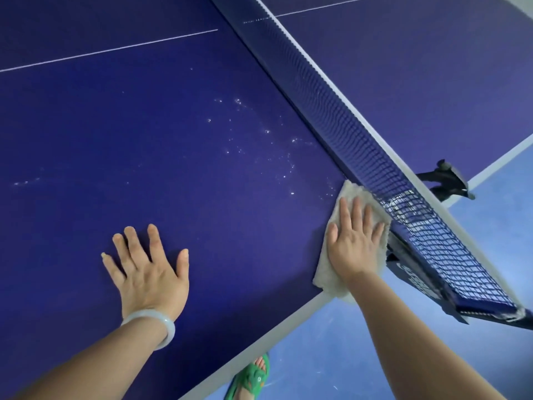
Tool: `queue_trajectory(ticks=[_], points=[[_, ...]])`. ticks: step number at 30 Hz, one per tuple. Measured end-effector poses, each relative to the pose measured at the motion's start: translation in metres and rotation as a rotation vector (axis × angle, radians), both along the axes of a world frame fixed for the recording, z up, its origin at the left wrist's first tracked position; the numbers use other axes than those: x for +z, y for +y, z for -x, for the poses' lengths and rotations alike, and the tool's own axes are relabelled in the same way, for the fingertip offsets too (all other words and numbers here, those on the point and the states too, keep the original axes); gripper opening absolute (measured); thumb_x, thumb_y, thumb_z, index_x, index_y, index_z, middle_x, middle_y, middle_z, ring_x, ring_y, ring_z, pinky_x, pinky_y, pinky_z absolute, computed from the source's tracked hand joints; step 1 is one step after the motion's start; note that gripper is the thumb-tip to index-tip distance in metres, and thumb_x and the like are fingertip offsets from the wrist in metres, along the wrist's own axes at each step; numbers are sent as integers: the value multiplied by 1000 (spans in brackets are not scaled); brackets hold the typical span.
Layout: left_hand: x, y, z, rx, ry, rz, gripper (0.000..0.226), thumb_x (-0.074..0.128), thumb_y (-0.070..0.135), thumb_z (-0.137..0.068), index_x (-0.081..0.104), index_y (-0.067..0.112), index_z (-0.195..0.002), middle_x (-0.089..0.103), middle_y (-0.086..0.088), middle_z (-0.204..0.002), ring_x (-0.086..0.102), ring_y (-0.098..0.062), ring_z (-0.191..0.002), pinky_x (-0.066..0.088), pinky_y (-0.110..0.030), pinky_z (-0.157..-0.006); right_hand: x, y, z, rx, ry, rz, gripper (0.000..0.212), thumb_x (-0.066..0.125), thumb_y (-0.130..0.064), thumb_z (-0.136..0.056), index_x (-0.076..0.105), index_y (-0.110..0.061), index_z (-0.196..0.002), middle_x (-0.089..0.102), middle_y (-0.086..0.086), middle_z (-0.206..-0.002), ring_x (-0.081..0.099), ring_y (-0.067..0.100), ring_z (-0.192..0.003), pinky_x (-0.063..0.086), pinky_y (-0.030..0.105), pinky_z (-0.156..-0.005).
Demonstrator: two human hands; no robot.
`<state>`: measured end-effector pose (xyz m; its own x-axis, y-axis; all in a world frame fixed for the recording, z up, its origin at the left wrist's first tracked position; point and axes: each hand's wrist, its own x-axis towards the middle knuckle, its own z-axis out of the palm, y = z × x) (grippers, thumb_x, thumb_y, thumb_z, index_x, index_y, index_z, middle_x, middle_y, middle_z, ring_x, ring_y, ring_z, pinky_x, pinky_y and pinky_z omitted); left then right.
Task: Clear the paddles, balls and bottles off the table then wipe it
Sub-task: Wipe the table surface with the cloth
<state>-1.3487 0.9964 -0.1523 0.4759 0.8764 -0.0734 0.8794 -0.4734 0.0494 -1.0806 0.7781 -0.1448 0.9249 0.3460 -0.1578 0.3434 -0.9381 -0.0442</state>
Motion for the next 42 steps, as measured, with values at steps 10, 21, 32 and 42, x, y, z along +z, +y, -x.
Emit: queue_trajectory(ticks=[10, 21, 32, 42], points=[[0, -1, -1, 8, -19, -5, 78, 30, 55, -94, 19, 8, -155, 12, -25, -159, 2, -39, -149, 1, -59, -120, -2, -29, 9, 280, 10, 18, 64, 17, -48, -94, 11, -37, -157, 6, -11, -165, 0, 22, -153, 1, 65, -117], [3, -2, -2, 24, -6, 10, 77, 23, 57, -94, 16, 11, -156, 7, -22, -161, -3, -36, -150, -1, -56, -121, 1, 38, 35, 609, 40, -95, 59, 19, -47, -101, 14, -33, -158, 7, -8, -166, -4, 22, -153, -3, 56, -121], [1, -1, -1, 23, -26, -4, 73, 22, 56, -98, 20, 10, -155, 11, -24, -160, 2, -38, -150, -2, -55, -121, 0, 31, -53, 420, -8, -86, 67, 14, -47, -95, 12, -26, -159, 6, 0, -166, 1, 22, -153, -6, 46, -123], [-2, -1, 0, 21, -39, -30, 79, 18, 60, -94, 25, 8, -153, 16, -26, -158, 7, -40, -148, 1, -57, -120, -7, -45, -28, 437, -17, -65, 63, 22, -47, -98, 13, -31, -158, 5, -5, -166, -3, 19, -153, 0, 52, -122]])
